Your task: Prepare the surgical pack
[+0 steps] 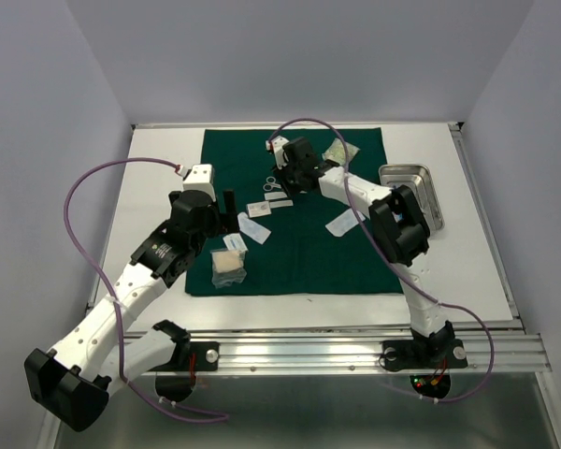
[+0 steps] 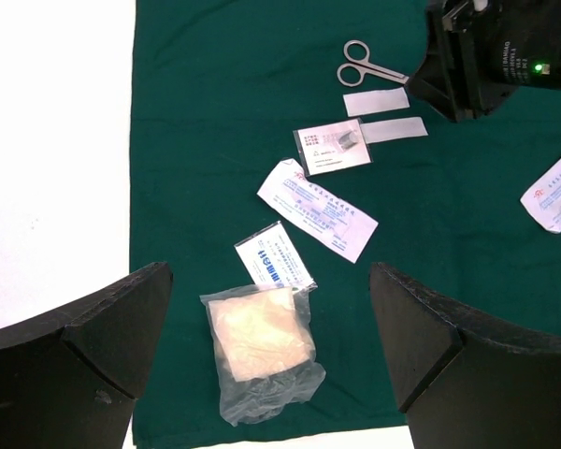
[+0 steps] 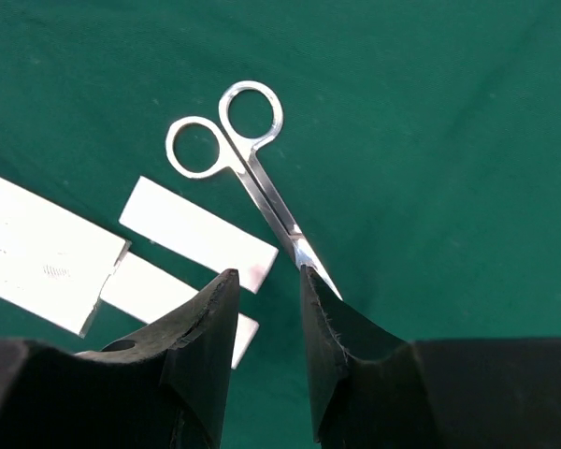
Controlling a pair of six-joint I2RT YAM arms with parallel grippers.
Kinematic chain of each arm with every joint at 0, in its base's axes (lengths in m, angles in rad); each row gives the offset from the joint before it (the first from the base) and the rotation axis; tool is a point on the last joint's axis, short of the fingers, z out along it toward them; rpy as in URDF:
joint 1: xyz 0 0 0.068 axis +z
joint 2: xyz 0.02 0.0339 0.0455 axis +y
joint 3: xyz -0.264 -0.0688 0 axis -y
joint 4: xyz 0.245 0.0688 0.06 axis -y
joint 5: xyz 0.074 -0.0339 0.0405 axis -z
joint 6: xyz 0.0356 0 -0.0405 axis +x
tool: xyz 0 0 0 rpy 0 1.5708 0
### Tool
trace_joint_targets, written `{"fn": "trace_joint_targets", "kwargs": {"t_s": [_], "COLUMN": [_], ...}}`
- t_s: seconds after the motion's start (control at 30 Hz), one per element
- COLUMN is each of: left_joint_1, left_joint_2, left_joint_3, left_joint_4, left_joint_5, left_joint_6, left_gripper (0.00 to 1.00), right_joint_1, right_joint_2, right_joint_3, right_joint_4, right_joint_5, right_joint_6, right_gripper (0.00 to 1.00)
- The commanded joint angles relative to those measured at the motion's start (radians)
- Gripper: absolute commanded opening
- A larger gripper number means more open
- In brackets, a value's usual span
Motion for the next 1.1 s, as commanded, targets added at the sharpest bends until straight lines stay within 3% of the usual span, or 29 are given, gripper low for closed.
{"fn": "trace_joint_targets", "kwargs": {"t_s": [0.0,0.27,0.93,1.07], "left_joint_1": [0.005,0.007,0.005,0.005], "left_joint_2": [-0.007,-0.011,-0.019,-0.019], "left_joint_3": [0.016,0.014,0.004,0.004], "left_joint_4": [0.008,0.005,0.017,0.017], "left_joint_5": [-0.032,-0.038,-0.032,-0.032], "left_joint_6": [0.003,0.001,0.001,0.001], "left_gripper": [0.99,0.99,0.99,0.99], "right_joint_1": [0.004,0.004,0.004,0.004], "right_joint_2": [0.032,0.133,0.143,0.130], "right_joint_3": [0.084,0.156,0.132,0.102], "right_joint_4": [-0.017,-0.017,-0.003,-0.003], "right_joint_5": [-0.009,0.011,0.034,0.020], "right_joint_6": [-0.002,-0.001,-0.025,-0.017], "right_gripper": [0.38,0.39,0.36,0.28]}}
